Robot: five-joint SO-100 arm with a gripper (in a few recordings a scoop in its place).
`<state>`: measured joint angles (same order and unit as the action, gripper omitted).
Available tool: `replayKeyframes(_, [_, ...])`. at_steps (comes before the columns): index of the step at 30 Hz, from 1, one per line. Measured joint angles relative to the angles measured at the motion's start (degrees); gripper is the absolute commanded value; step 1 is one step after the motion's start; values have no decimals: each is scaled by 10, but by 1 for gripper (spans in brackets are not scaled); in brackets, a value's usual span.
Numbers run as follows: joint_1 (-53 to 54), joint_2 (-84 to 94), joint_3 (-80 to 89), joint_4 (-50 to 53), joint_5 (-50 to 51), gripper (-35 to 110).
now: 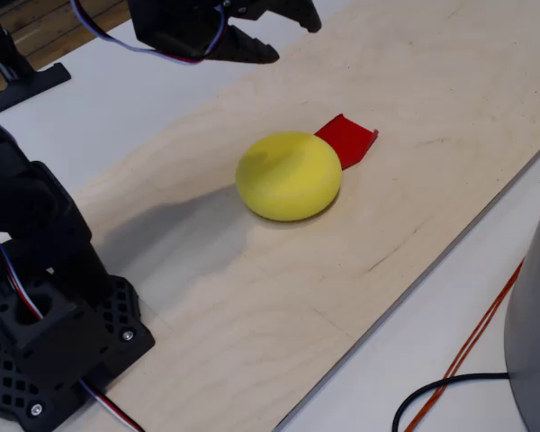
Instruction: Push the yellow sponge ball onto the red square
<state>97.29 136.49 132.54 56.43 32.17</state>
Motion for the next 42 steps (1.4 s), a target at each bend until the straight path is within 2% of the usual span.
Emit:
replayKeyframes(14, [5,-6,48,85,35,17])
replayKeyframes(20, [14,-30,70,29,43,17])
replayKeyframes(42, [16,-214,84,-72,63,16])
